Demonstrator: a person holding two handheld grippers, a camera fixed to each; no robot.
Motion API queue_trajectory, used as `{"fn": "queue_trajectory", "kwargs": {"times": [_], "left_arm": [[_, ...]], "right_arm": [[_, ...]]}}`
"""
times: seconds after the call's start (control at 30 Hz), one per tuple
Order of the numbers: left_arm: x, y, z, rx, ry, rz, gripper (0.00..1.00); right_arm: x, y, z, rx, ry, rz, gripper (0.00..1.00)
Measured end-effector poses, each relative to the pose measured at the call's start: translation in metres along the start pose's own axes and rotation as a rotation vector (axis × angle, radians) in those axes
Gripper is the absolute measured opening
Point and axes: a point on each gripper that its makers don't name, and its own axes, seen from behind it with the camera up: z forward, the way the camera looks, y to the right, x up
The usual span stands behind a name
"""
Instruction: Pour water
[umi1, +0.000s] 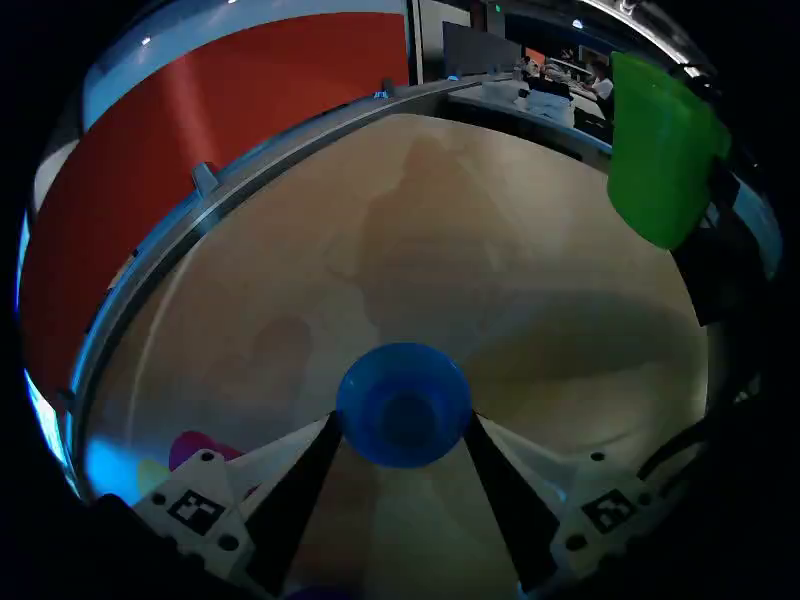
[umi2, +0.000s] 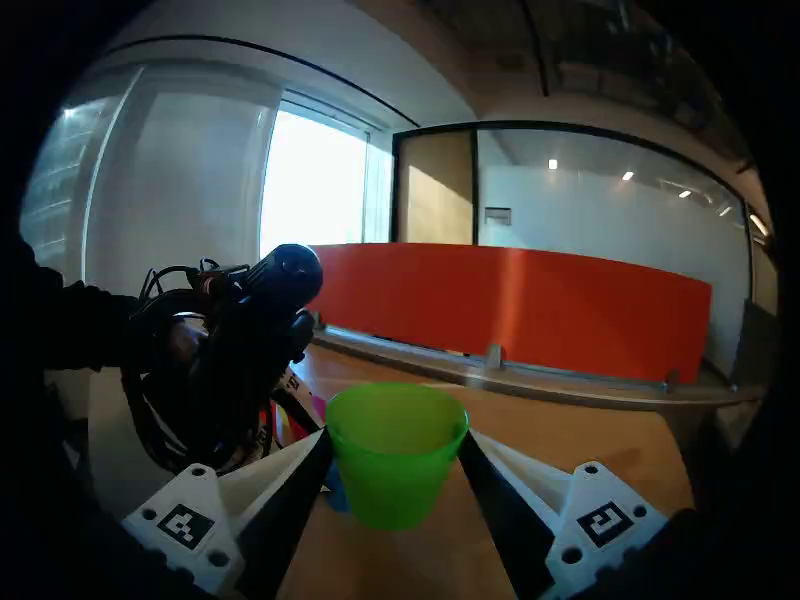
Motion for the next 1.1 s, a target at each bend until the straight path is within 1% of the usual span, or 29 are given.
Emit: {"fn": "queue_trajectory", "kwargs": {"times": [0.5, 1.1], "left_arm": [[0.0013, -0.0015, 0.0048, 0.015, -0.011, 0.016, 0.88], [0.0073, -0.0024, 0.0099, 0.025, 0.0, 0.035, 0.88]], "right_arm": [[-0.0009, 0.0003, 0.0003, 0.003, -0.001, 0.005, 0.9], [-0.0032, 0.0015, 0.0013, 0.002, -0.001, 0.016, 0.9]]}}
